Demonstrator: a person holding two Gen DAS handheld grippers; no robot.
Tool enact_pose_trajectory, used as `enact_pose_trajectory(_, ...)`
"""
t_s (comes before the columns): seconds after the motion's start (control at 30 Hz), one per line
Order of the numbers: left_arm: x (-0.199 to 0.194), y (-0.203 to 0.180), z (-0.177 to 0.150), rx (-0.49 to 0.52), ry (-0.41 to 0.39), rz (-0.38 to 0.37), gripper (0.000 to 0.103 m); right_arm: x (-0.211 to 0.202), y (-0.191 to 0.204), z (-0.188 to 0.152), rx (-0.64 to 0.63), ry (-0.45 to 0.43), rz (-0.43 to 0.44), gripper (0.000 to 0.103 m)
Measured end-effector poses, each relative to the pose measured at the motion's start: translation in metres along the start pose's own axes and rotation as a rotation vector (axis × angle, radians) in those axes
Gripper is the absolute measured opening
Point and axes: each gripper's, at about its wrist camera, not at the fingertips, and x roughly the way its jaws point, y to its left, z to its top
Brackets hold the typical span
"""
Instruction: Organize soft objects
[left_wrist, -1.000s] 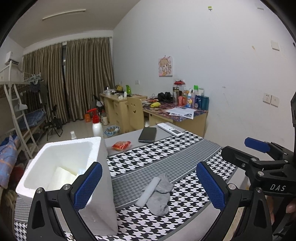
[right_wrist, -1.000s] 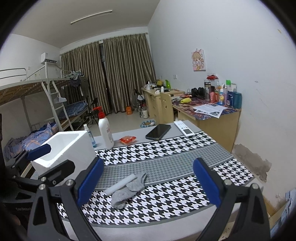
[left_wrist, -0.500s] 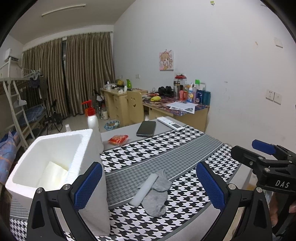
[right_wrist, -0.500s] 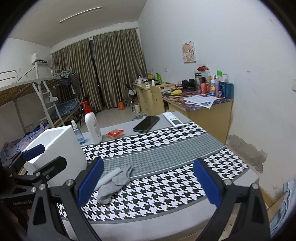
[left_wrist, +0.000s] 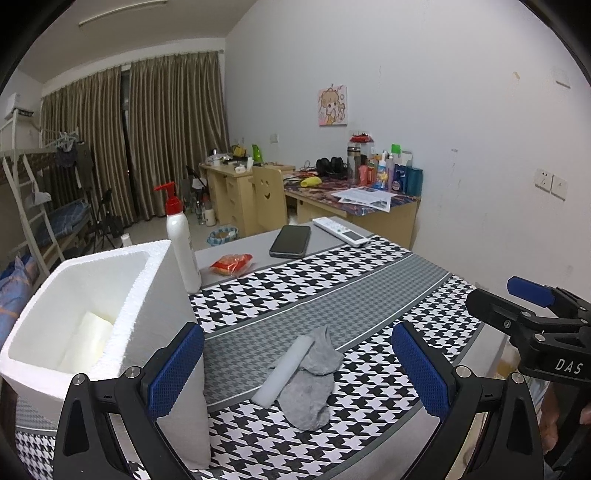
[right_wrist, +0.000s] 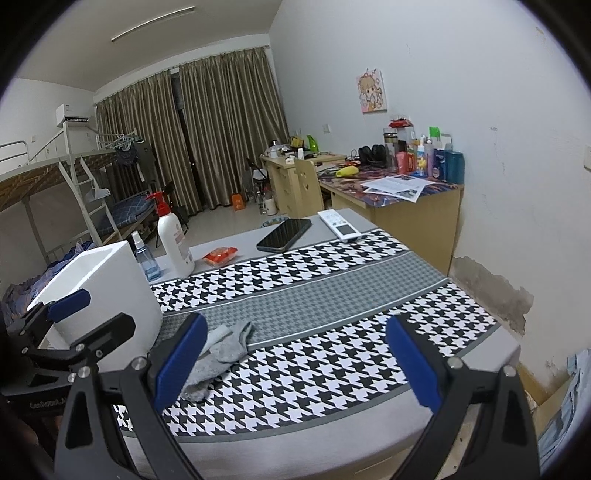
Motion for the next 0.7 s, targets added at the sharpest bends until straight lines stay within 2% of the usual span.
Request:
enact_pose_trajectory(0.23, 0.006, -0.005, 0.001, 0.017, 0.002, 0.01, 0.102, 0.005, -0.002, -0.001, -0.004, 0.014, -0.002, 0.099)
enact_pose_trajectory(0.7, 0.016, -0.026, 0.0, 0.045, 0.017, -0.018, 0.102, 0.004, -0.024, -0.005, 0.033, 0.02, -0.019, 0.099)
